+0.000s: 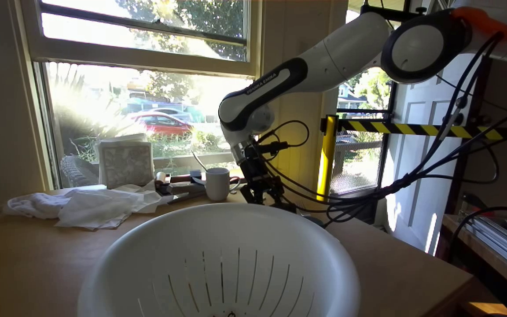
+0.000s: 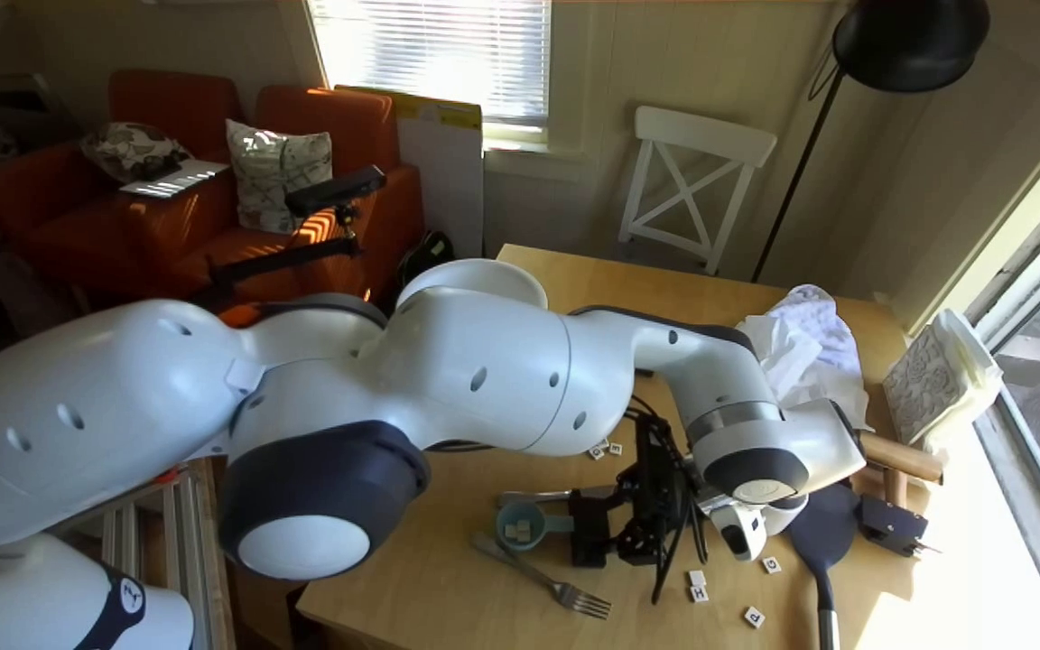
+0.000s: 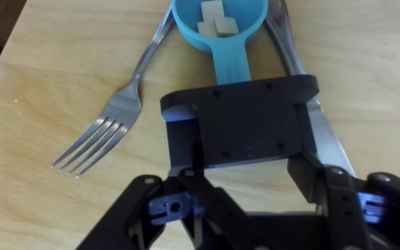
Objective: Pick up the blue spoon and drop the letter blocks on it into the colander
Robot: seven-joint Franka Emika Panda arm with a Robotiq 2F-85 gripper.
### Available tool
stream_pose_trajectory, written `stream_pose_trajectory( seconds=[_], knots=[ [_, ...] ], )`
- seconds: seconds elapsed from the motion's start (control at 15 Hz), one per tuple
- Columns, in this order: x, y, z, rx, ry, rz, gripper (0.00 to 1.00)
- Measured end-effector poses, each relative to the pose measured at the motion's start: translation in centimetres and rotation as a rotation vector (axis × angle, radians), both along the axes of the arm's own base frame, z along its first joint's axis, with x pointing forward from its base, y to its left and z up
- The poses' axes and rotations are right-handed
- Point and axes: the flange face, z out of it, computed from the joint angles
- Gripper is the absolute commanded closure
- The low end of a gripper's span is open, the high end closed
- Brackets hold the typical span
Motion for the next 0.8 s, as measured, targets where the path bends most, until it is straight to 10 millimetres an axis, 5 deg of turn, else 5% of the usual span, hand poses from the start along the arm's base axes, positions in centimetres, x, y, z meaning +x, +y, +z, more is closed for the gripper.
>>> stream_pose_trajectory(
  seconds=[0.13,0.33,0.4,0.47,0.8],
  knots=[
    [-0.03,0.08,0.34,0.007,0.011,0.004,0.46],
    [-0.19,0.17,0.45,0.016,0.024,0.008,0.43],
    [-0.26,0.20,0.45,0.019,0.028,0.010,0.47],
    [-0.33,0.22,0.45,0.022,0.032,0.013,0.68],
    [-0.52,0.30,0.47,0.040,0.038,0.030,0.73]
  ],
)
